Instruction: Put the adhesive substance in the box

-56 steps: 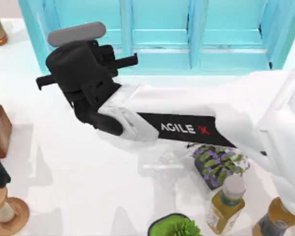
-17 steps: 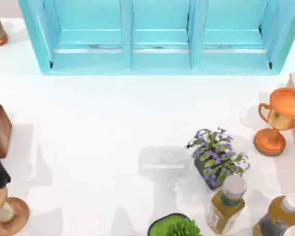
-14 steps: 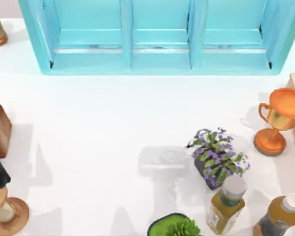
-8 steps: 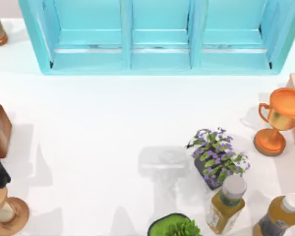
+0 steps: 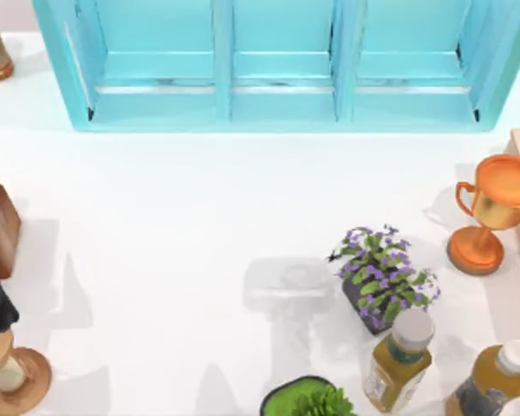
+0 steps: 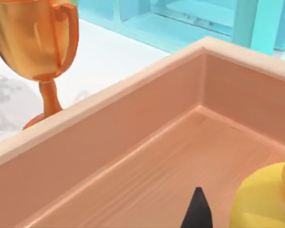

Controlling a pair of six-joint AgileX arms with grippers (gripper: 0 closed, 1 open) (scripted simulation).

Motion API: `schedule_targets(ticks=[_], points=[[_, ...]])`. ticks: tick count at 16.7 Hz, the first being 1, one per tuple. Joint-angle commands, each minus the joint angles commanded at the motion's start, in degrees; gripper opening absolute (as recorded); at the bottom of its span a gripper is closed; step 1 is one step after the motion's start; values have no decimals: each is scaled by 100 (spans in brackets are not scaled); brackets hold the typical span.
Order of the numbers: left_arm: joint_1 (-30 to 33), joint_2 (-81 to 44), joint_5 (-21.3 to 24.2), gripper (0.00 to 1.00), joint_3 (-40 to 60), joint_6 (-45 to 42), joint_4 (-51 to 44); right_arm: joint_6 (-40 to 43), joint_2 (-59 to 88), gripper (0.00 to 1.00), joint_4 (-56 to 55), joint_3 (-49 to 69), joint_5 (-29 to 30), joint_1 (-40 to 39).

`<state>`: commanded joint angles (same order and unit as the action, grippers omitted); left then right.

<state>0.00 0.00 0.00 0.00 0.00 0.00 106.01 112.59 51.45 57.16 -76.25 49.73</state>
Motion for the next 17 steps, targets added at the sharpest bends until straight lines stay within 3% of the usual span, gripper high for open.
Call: schedule_targets(ticks=[10,17], points=[[0,0,0,100,0,0,0,-2042,-296,0,-2342,-630,-162,-444],[0,0,0,100,0,0,0,-2263,-344,0,-2588,-746,-202,-532]])
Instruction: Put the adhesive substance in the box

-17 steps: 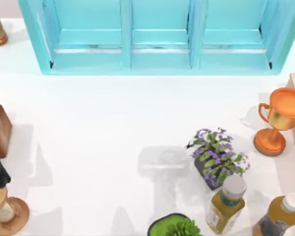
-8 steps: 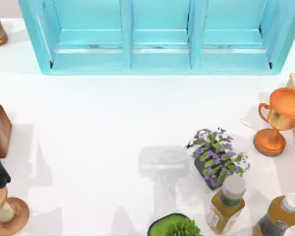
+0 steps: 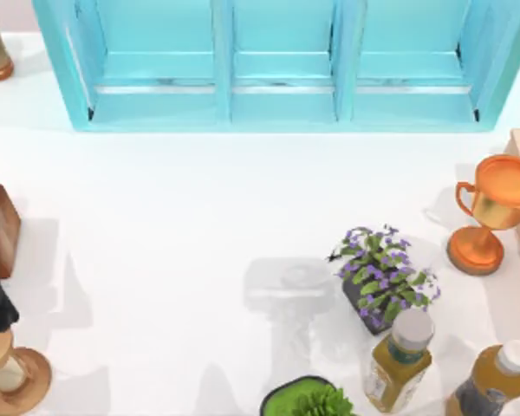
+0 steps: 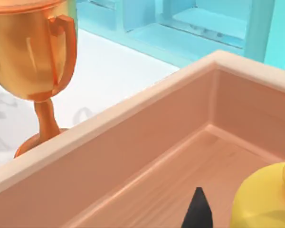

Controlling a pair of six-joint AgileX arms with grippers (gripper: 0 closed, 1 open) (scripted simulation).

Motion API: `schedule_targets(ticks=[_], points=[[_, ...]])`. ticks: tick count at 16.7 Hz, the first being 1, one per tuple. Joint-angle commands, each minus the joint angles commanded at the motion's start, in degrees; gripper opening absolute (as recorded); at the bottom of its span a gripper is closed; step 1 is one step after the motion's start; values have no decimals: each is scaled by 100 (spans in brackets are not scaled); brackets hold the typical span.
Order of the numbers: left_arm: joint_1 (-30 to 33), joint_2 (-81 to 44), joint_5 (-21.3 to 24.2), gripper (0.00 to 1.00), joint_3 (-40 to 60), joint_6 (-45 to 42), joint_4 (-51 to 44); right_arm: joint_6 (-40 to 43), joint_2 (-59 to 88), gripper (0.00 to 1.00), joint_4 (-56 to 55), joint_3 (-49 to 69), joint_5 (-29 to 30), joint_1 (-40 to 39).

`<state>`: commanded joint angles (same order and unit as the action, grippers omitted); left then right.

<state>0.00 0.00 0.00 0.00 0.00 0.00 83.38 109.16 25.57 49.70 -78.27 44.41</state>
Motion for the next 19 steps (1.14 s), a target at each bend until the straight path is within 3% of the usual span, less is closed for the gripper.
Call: schedule_targets(ticks=[13,19], points=[[0,0,0,100,0,0,0,0,0,98,0,0,0,0],[0,0,0,100,0,0,0,0,0,100,0,0,0,0]])
